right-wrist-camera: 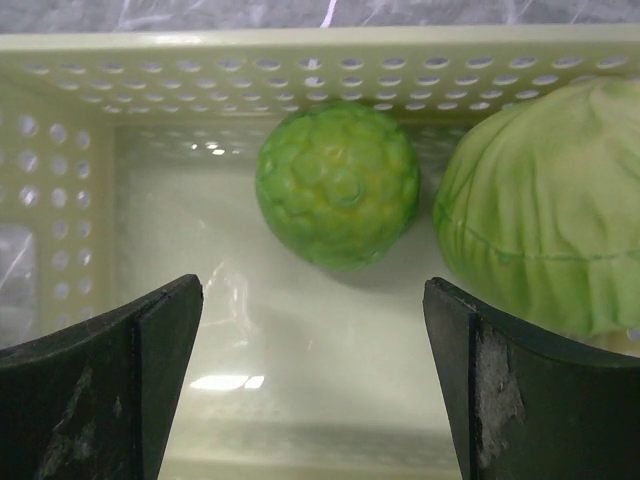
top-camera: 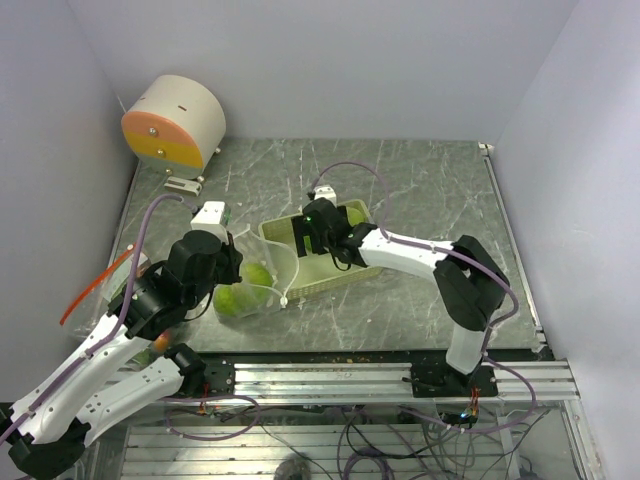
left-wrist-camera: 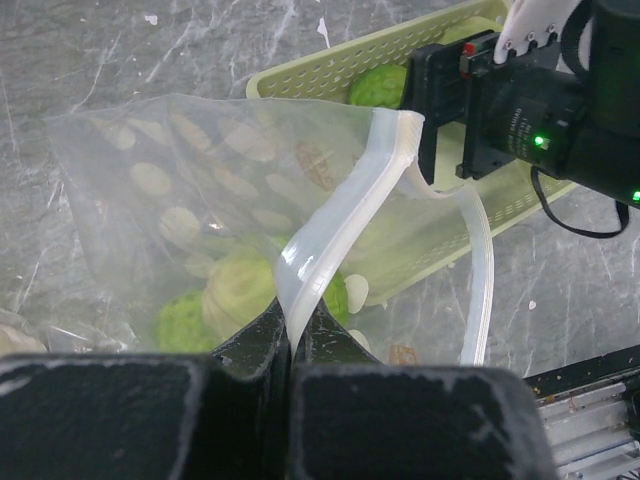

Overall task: Place the food in the zip-top bag and seal the zipper
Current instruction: Pick up the fake fruit from the bin.

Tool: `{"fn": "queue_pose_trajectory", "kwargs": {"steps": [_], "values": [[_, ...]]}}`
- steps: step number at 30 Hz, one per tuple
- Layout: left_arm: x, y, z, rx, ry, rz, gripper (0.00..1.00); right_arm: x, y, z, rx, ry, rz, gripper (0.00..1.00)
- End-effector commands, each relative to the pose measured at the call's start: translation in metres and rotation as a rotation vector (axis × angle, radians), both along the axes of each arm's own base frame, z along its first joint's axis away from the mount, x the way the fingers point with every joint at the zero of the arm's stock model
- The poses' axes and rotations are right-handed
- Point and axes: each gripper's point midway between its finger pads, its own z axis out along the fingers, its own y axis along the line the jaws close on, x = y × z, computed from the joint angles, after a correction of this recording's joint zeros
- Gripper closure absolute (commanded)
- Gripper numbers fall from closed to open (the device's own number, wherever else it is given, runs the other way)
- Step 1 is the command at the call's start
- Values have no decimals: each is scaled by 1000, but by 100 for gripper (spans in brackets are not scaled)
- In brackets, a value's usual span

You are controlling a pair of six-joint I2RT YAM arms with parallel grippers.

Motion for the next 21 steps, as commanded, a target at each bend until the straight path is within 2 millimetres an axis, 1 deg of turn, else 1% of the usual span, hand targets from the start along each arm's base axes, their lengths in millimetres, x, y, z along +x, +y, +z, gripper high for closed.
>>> {"fn": "queue_pose_trajectory", "kwargs": {"steps": [1, 8, 11, 12, 15, 17, 18, 19, 21], "values": [[-1, -3, 7, -11, -22, -22, 93, 31, 4, 8, 19, -103, -47, 9], [-3, 2, 9, -7, -26, -16, 93, 45, 14, -13, 40, -116, -32, 10], [-5, 4, 11, -12, -31, -11, 93, 50, 14, -21, 26, -117, -46, 15], [-5, 5, 11, -11, -30, -9, 93, 50, 13, -26, 13, -109, -52, 23], [-6, 5, 11, -13, -28, -9, 93, 49, 10, -29, 4, -106, -63, 47], [-7, 5, 10, -14, -26, -9, 93, 48, 7, -24, 10, -113, -72, 66], [-7, 5, 10, -15, -26, -10, 93, 47, 3, -18, 11, -123, -81, 73], [-7, 4, 9, -15, -25, -11, 93, 45, 1, -10, 19, -135, -87, 78], [-6, 3, 9, -16, -23, -12, 93, 36, -4, 8, 45, -157, -81, 79]]}}
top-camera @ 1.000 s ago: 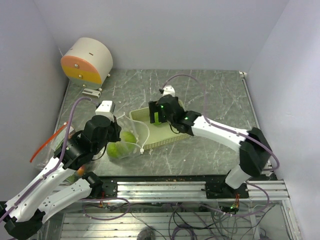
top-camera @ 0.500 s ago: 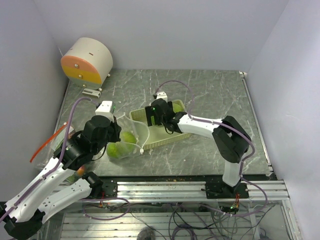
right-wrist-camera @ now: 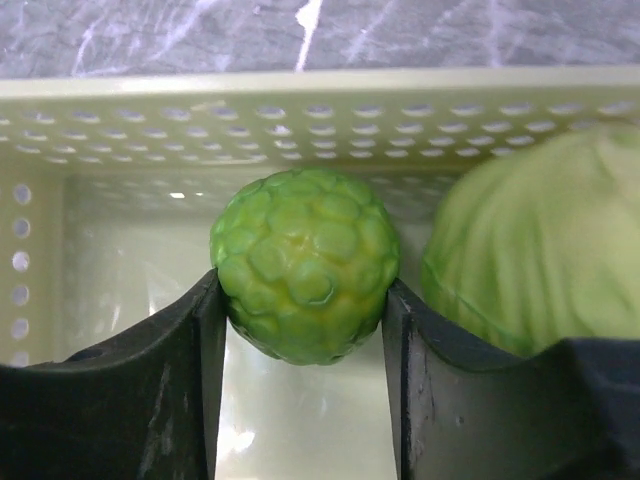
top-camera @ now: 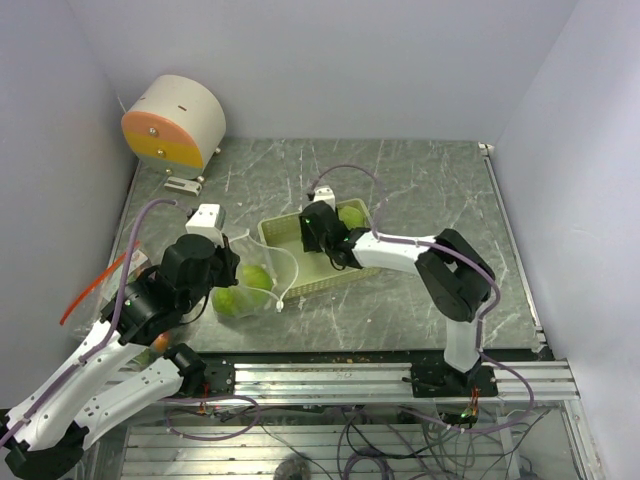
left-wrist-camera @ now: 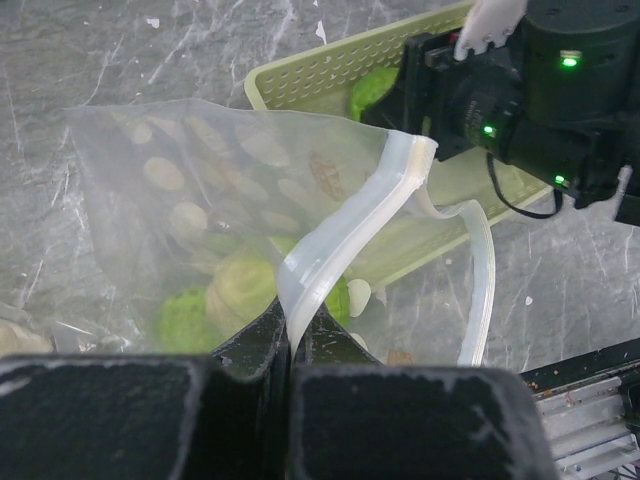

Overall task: Place the food in the zip-top bag and seal the zipper
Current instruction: Pick up the fake fruit from the bin, then place the fake fruit in the zipper food storage bag.

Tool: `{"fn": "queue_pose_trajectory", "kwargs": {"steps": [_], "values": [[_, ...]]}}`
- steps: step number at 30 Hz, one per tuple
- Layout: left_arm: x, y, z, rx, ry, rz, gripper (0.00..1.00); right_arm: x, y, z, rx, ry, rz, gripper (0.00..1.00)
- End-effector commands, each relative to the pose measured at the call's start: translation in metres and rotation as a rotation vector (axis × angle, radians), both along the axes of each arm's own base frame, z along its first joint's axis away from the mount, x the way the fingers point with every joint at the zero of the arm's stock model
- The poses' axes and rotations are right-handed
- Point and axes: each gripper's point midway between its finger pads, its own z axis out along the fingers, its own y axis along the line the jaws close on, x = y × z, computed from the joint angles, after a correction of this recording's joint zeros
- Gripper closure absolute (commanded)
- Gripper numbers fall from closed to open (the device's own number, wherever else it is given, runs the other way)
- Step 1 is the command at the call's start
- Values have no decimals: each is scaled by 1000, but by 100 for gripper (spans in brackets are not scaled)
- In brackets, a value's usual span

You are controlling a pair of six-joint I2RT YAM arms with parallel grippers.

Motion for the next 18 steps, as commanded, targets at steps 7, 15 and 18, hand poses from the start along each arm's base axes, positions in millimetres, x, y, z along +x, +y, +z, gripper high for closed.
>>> {"fn": "queue_pose_trajectory", "kwargs": {"steps": [7, 15, 18], "values": [[2, -1, 4, -2, -15, -1, 93, -73, 0, 130, 261, -149, 244, 80], [3, 2, 6, 9, -20, 12, 93, -168, 9, 231, 486, -270, 691, 77], [3, 1, 7, 1, -23, 12, 93, -189, 25, 234, 517, -237, 822, 76]]}}
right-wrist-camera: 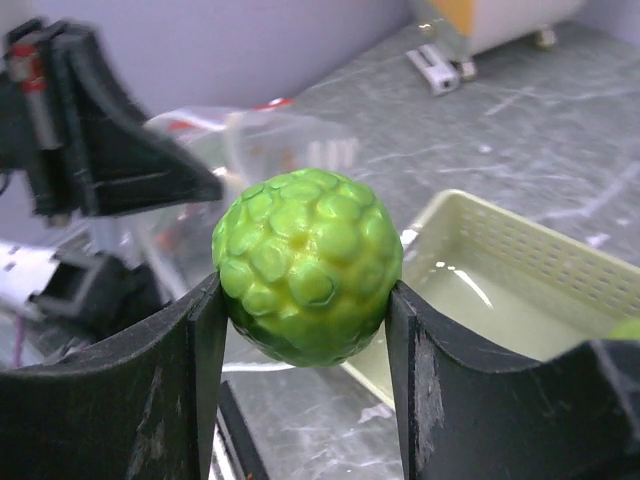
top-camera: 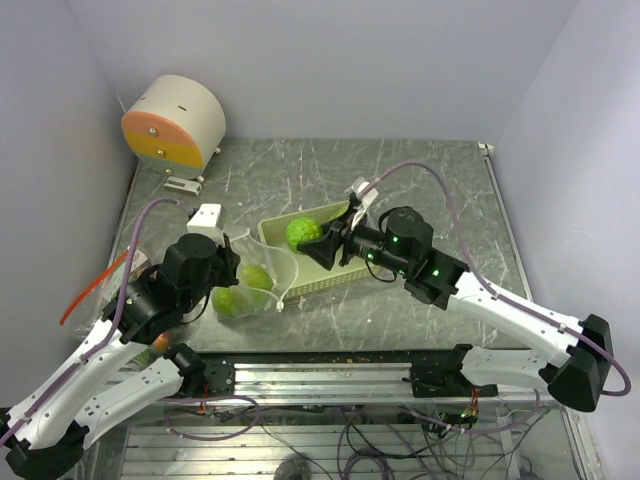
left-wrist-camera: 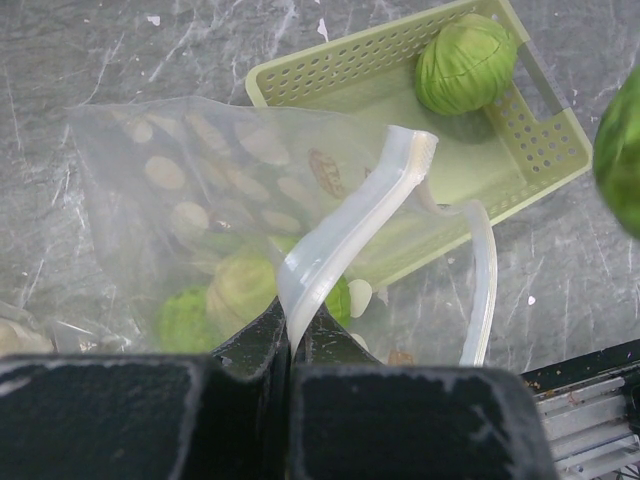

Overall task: Place the food in the zip-top bag and seal the zipper
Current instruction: Place the fake fruit in the zipper food storage bag.

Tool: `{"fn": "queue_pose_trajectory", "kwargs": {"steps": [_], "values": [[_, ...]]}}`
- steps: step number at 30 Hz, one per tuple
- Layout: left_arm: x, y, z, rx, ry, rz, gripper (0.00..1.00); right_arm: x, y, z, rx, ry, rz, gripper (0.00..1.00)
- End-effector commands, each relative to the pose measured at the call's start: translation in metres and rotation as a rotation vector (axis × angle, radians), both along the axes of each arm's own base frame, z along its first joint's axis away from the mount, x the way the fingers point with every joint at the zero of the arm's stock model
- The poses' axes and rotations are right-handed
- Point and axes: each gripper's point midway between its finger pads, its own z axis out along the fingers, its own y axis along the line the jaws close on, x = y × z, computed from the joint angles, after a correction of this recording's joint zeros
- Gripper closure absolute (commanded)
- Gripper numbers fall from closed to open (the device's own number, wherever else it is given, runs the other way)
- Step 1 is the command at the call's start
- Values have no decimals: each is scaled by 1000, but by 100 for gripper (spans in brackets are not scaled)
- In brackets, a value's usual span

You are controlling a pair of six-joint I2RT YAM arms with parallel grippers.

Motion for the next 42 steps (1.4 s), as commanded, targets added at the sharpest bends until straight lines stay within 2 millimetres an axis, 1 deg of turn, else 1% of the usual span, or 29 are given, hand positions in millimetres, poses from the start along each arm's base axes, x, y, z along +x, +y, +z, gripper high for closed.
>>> {"fn": "queue_pose_trajectory", "kwargs": {"steps": [1, 3, 5, 7, 8, 10, 11, 15, 17, 18, 19, 20, 22, 24, 26, 27, 31, 34, 35, 39, 42], "values": [[2, 2, 9, -6, -27, 9, 93, -41, 31, -13, -28, 8, 280, 76], [2, 2, 10, -6, -26, 10, 93, -47, 47, -20, -40, 28, 342, 77], [1, 2, 11, -8, -26, 9, 93, -58, 63, -29, -49, 44, 418, 77], [1, 1, 12, -9, -29, 4, 93, -64, 74, -43, -75, 50, 445, 76], [1, 0, 13, -12, -30, 0, 93, -62, 81, -38, -69, 39, 439, 76], [1, -3, 13, -15, -29, -14, 93, -54, 92, -45, -74, 53, 415, 76], [1, -4, 13, -16, -29, -20, 93, -47, 95, -46, -69, 56, 390, 76], [2, -9, 13, -26, -18, -37, 93, -20, 109, -37, -19, 41, 251, 76], [2, -12, 13, -35, -19, -43, 93, -9, 115, -36, -19, 27, 181, 75], [2, -12, 13, -39, -21, -46, 93, -5, 120, -40, -40, 22, 147, 74], [2, -13, 13, -39, -21, -48, 93, 0, 125, -40, -59, 11, 109, 71], [1, -13, 14, -41, -21, -48, 93, 2, 129, -44, -86, 3, 94, 65], [1, -13, 16, -43, -23, -50, 93, 4, 137, -55, -131, 5, 68, 46], [1, -12, 16, -42, -25, -49, 93, 4, 140, -65, -167, 9, 50, 27], [1, -12, 16, -40, -26, -48, 93, 4, 139, -68, -178, 9, 35, 4], [1, -12, 16, -39, -25, -50, 93, 3, 137, -65, -171, 4, 31, 0], [1, -12, 15, -37, -25, -48, 93, 2, 123, -51, -146, -21, -4, 0], [1, -11, 15, -36, -24, -46, 93, -2, 109, -38, -125, -37, -17, 0], [1, -11, 14, -36, -22, -44, 93, -4, 104, -38, -123, -40, -18, 0], [1, -10, 13, -33, -21, -40, 93, -11, 76, -17, -83, -73, -49, 0], [1, -9, 14, -30, -23, -37, 93, -2, 49, -12, -92, -71, -161, 0]]}}
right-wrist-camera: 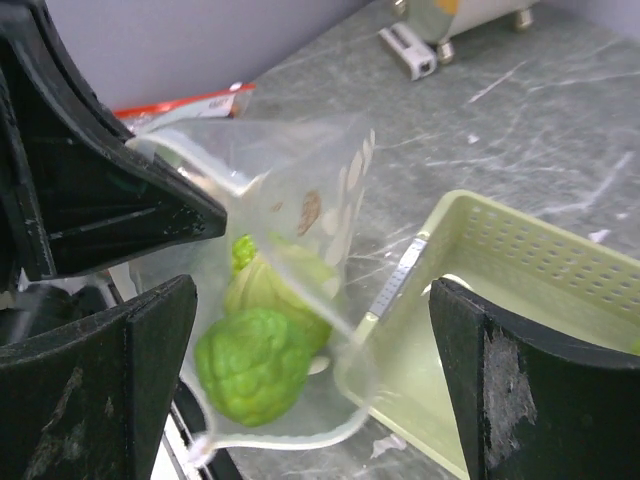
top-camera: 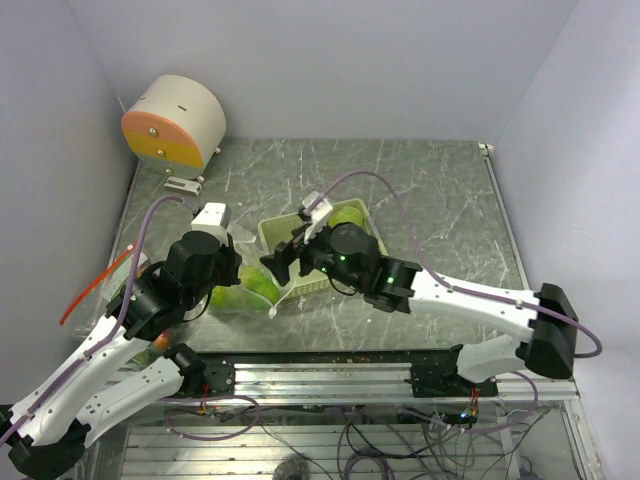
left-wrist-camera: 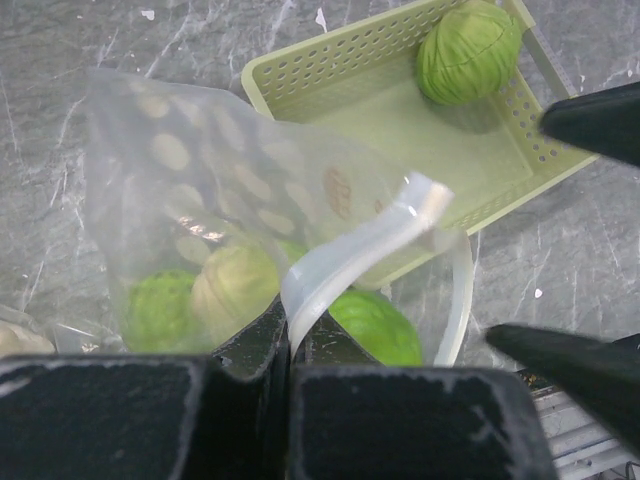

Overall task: Place the food in the zip-top bag and seal the zipper
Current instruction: Place the fake fruit in the zipper food storage bag, then pick up the fake vegetable from the bin.

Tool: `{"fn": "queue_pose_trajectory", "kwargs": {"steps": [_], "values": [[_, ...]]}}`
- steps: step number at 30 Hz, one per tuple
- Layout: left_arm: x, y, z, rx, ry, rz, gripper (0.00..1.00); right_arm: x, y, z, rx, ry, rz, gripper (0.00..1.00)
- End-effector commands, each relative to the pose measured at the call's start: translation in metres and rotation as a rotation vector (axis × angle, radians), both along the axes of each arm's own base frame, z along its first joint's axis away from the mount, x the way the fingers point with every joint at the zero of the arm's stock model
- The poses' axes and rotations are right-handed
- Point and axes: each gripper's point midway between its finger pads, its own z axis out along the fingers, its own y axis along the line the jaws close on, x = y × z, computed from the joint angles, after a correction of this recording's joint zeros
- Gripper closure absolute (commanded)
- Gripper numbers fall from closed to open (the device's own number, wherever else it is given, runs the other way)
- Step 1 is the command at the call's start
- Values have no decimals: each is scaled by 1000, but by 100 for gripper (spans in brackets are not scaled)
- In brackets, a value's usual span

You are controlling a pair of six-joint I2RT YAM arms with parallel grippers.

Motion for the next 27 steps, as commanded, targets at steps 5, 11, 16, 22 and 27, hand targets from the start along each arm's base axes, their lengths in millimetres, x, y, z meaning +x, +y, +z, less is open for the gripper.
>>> {"fn": "queue_pose_trajectory", "kwargs": {"steps": [5, 11, 16, 22, 27], "values": [[0, -4, 18, -44, -39, -14, 93, 48, -85, -11, -111, 35, -447, 0], [0, -5, 18, -46, -38, -17, 93, 98, -124, -81, -246, 265, -617, 0], [-1, -6, 16, -45, -35, -22, 93, 127, -140, -116, -335, 281, -707, 0], [0, -7, 17, -40, -32, -28, 93, 157, -150, -146, -429, 264, -801, 0], [-1, -6, 17, -41, -36, -31, 93, 174, -157, -157, -484, 215, -877, 0]]}}
